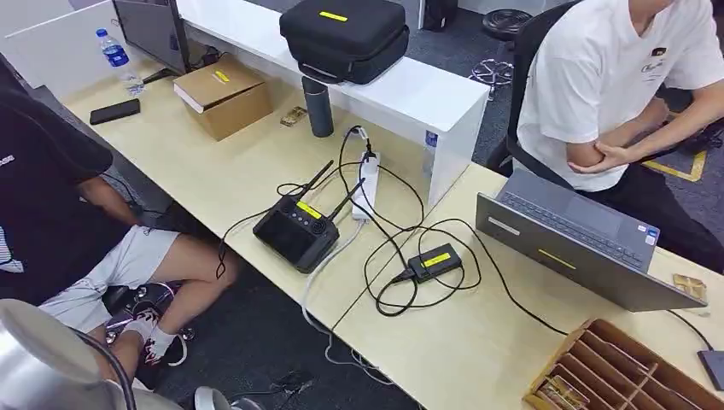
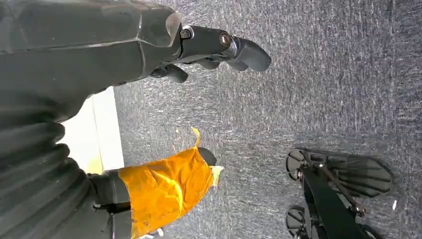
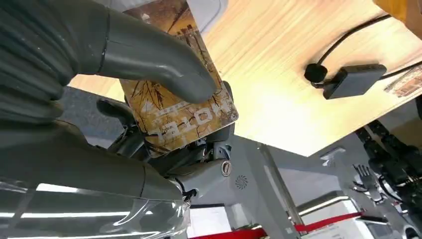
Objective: Pass the card to the sensor for recognition and then transmit it.
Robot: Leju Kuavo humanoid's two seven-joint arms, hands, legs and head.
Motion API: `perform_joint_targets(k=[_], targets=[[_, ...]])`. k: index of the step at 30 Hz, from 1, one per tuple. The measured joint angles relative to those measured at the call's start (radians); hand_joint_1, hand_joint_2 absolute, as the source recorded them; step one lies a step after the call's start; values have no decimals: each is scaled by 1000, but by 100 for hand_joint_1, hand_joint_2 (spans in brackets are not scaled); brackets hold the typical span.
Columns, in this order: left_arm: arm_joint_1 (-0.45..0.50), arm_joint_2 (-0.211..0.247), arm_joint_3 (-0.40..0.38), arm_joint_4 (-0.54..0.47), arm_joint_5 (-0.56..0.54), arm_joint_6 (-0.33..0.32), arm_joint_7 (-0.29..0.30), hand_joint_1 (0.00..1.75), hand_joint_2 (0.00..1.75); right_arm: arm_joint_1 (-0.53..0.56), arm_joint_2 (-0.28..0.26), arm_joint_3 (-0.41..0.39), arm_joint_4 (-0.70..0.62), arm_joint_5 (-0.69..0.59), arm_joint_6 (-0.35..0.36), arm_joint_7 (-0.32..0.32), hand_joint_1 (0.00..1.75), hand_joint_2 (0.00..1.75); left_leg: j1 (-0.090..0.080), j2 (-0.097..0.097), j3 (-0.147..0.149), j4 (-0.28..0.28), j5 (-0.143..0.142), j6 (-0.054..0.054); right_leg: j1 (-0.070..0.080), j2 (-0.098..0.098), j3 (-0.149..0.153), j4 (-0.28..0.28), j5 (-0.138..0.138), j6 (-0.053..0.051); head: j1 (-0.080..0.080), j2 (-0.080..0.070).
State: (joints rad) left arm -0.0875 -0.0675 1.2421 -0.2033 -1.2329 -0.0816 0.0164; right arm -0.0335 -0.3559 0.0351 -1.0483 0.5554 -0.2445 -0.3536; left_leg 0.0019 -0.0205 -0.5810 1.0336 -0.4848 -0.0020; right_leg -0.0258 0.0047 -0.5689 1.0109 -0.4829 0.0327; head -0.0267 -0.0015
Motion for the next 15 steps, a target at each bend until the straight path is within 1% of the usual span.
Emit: perform_joint_targets(k=[7,11,15], targets=[[0,0,0,0,-7,0,0,0,175,-24,-4,5,-43,4,8,19,175,175,0,0,0,0,0,0,0,0,0,0,0,0,0,0],[0,1,0,0,-13,0,0,0,175,-71,-26,13,-100,-7,17,32,175,175,0,0,0,0,0,0,0,0,0,0,0,0,0,0],[-1,3,0,0,-20,0,0,0,175,-143,-52,23,-159,-23,31,47,175,175,0,1,0,0,0,0,0,1,0,0,1,-1,0,0]])
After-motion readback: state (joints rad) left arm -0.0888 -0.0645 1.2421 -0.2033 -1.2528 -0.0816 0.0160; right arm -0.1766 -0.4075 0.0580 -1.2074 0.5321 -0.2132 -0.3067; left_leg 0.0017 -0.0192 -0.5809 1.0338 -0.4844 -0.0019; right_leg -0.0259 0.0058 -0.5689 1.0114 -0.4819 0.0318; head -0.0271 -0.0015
